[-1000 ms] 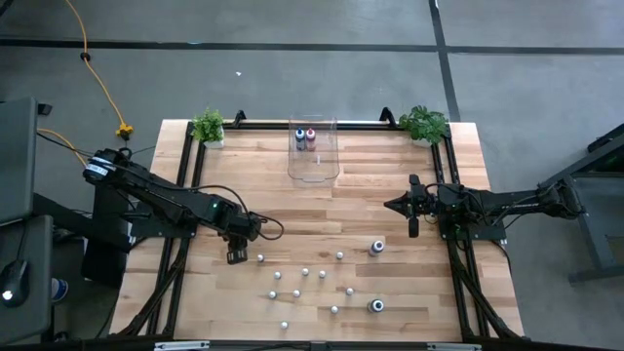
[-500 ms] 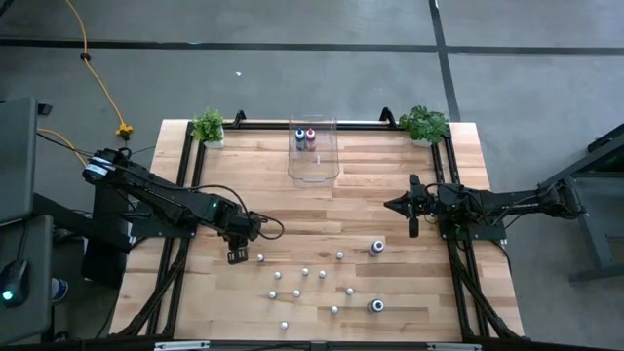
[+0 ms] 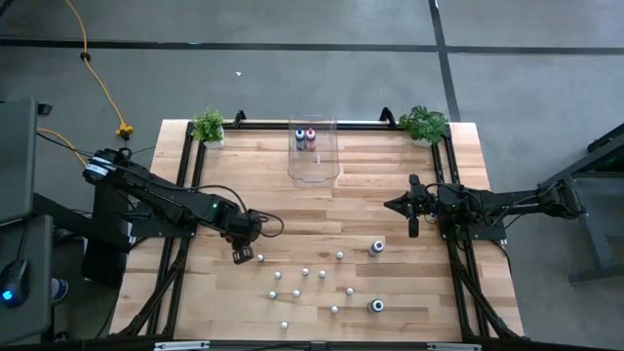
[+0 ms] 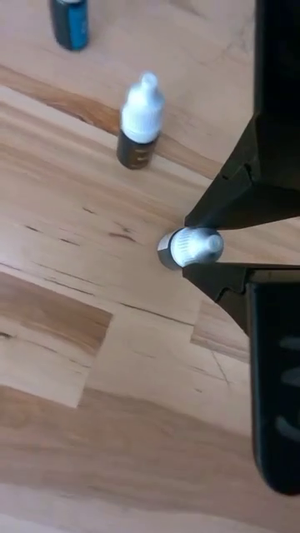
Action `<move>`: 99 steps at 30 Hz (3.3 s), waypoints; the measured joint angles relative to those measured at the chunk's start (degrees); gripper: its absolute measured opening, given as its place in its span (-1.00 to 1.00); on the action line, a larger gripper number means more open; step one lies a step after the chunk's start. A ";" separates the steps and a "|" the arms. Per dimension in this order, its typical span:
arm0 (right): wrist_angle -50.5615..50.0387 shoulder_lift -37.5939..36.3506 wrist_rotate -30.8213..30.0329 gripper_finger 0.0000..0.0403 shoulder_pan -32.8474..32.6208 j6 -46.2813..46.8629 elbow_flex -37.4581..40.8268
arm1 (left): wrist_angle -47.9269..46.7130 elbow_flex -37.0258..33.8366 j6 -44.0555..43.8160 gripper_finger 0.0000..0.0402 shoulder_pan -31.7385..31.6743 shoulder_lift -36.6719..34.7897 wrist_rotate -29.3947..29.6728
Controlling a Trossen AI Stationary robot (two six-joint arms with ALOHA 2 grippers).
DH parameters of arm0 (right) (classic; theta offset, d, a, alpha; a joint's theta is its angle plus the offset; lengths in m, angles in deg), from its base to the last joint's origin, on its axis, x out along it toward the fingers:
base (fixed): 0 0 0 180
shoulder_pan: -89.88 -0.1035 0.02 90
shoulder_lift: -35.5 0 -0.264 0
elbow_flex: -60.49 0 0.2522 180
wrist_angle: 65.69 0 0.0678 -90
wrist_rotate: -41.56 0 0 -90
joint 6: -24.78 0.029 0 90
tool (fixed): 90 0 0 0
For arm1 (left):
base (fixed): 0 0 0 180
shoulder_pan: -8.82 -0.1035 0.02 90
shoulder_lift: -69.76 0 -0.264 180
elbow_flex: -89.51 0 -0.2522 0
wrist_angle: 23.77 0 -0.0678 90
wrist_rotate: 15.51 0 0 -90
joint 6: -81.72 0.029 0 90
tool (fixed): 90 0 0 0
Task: Pick & Place food coloring
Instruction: Put the small black food coloring into the transparent bin
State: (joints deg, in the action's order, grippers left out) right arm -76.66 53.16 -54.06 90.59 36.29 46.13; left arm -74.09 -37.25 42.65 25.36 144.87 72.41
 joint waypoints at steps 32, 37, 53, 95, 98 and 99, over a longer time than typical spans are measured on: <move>0.00 0.00 0.01 -1.00 0.01 0.00 0.02 | -20.31 41.26 17.64 -0.81 -8.35 -0.02 17.32; 0.00 0.00 0.02 -1.00 0.00 0.00 0.02 | -19.87 42.73 21.55 -0.81 -14.32 -0.04 15.61; 0.00 0.00 0.02 -1.00 0.00 0.00 0.02 | -7.48 42.81 20.79 -0.81 -37.83 8.06 -6.67; 0.00 0.00 0.00 -1.00 0.00 0.00 0.00 | -1.26 42.78 59.12 -0.81 -46.53 27.97 -1.22; -0.02 0.00 0.00 -1.00 0.02 0.00 0.02 | -1.67 42.78 59.85 -0.81 -46.53 29.83 -0.30; -0.03 0.00 0.02 -1.00 0.00 0.00 0.00 | -1.33 42.78 59.86 -0.81 -46.53 30.42 -0.19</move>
State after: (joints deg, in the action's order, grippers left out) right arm -76.69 53.15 -54.04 90.60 36.29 46.13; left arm -75.42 5.53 102.51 -21.18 175.30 72.22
